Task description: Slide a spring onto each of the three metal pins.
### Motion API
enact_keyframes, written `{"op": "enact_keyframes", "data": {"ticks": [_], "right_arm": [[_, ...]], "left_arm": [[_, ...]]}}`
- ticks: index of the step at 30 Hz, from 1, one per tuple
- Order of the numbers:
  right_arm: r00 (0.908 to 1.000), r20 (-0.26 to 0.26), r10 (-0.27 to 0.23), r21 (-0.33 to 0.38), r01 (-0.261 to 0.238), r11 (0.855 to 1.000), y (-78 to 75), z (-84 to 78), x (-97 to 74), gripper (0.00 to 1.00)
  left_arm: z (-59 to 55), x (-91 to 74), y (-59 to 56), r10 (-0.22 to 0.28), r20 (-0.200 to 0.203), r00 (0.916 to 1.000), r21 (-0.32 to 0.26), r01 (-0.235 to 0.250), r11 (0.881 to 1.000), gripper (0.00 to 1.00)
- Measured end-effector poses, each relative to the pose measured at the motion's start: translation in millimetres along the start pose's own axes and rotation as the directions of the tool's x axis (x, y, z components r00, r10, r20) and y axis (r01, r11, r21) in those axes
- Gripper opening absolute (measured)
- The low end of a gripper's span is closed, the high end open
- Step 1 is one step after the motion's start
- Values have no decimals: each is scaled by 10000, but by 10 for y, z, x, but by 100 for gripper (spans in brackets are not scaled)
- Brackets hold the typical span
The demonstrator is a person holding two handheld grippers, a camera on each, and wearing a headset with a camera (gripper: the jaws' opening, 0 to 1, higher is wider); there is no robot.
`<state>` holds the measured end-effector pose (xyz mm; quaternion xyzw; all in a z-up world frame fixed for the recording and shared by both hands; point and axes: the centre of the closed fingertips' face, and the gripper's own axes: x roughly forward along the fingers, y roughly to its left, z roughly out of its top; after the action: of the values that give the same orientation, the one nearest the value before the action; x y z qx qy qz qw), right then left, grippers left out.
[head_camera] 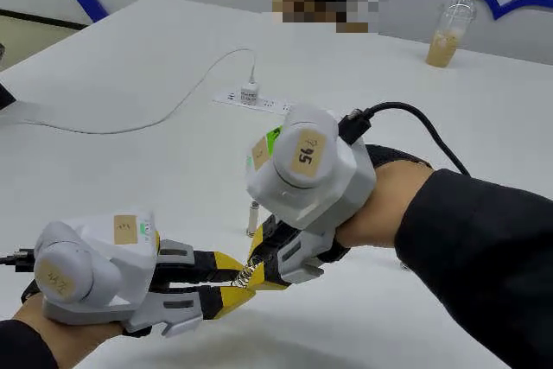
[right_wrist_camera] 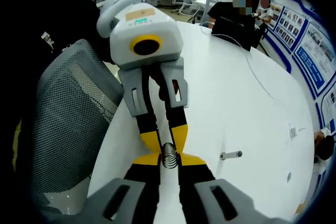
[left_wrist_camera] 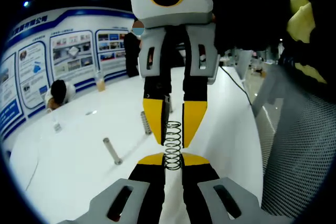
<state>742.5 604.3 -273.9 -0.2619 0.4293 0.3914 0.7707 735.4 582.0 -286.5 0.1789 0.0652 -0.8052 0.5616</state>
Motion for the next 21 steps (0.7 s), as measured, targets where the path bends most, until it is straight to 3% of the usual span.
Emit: {"op": "enact_keyframes", "data": {"ticks": [9,21], "right_arm": [[9998,222,4,69,-6,10000,2,53,-9,12],[10000,30,-12,-74,13,10000,-15,66,-4,12]], "left_arm": [[18,8,-7,-10,49,10000,-29,11,10000,11],[21,5,22,110,98,9999,-154,-109,9998,12]]}}
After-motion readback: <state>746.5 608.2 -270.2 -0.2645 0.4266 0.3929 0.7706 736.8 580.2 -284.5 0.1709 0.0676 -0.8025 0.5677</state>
